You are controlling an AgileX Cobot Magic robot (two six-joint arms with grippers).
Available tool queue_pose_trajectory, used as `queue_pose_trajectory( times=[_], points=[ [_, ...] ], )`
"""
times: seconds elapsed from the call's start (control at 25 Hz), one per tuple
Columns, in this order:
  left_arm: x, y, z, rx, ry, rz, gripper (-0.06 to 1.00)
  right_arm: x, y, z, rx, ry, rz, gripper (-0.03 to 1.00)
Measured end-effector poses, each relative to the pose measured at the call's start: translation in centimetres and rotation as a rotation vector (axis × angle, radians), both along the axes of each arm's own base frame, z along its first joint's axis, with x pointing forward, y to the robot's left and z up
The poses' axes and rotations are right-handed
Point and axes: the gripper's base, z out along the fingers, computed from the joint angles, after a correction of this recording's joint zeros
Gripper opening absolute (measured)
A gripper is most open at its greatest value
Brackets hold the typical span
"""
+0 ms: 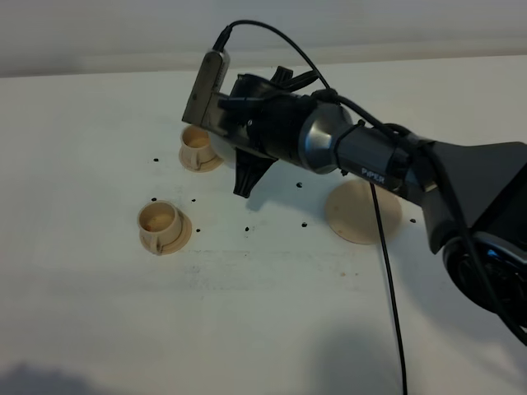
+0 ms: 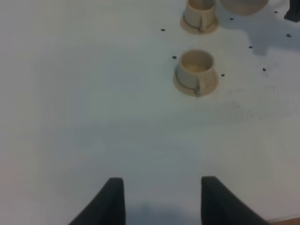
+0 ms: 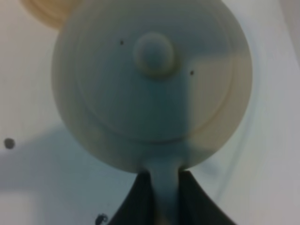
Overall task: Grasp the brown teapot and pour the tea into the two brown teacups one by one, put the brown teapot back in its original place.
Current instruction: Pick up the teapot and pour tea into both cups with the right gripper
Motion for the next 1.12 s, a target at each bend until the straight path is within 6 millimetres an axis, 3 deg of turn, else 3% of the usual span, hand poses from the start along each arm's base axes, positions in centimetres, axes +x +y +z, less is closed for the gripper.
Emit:
queue_pose_trajectory(
  times=[1.12],
  points=[
    [0.0, 0.0, 0.0, 0.0, 0.0, 0.0, 0.36, -0.24, 0.9, 0.15, -0.101, -0.104, 0.09, 0.09]
  ],
)
